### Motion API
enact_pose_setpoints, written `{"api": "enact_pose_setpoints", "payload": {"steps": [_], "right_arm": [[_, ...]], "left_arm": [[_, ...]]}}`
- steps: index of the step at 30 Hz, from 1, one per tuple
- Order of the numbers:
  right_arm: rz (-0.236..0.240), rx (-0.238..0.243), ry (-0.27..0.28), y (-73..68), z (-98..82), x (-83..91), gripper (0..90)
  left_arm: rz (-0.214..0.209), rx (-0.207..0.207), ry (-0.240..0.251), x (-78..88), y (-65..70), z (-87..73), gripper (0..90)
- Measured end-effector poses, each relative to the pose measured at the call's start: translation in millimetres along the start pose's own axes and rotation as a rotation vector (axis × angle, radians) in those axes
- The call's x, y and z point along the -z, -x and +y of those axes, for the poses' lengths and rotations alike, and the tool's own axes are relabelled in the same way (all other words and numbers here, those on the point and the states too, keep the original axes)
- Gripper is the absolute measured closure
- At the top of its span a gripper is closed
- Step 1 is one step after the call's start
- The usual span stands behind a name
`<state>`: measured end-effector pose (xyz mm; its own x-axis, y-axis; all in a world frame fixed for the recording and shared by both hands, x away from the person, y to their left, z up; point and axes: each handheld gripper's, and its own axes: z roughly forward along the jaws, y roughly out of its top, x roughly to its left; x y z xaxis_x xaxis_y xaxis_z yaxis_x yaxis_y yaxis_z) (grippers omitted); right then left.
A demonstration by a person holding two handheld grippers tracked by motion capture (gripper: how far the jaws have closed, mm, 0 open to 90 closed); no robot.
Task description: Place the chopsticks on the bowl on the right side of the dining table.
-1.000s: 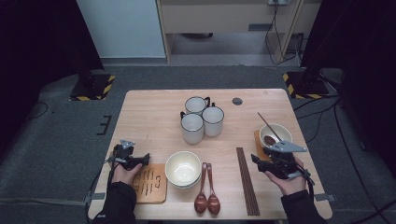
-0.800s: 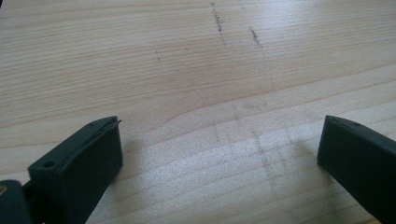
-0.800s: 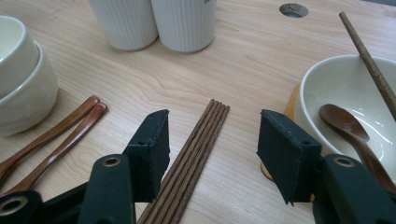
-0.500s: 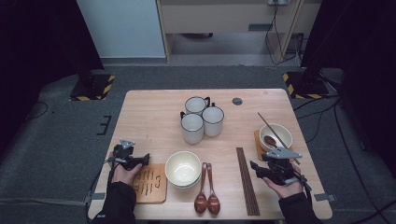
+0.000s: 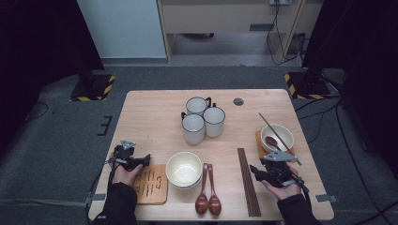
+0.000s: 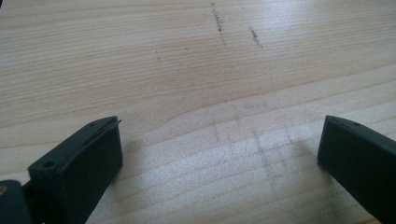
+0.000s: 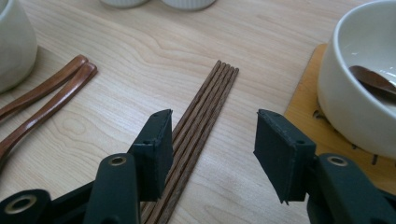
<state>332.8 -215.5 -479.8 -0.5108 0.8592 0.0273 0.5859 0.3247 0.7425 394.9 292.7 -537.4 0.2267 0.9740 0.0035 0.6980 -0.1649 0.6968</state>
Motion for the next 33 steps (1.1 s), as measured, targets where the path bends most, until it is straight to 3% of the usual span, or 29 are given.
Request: {"api": "enact_pose_setpoints", "payload": {"steps": [9,22,33], "right_arm": [[-0.010,0.021,-0.033,-3.3,-6.1,-10.5,51.3],[-0.016,-0.003,-0.067,-0.7,-11.1,-19.2,54.5],[-0.005,-0.006,-0.128,-4.2,-15.3,-28.1,60.1]], "left_arm": [[0.000,0.000,0.000,0.0,0.0,0.0,0.0],[0.000,0.000,0.000,0.0,0.0,0.0,0.0],[0.000,0.000,0.000,0.0,0.0,0.0,0.0]]}}
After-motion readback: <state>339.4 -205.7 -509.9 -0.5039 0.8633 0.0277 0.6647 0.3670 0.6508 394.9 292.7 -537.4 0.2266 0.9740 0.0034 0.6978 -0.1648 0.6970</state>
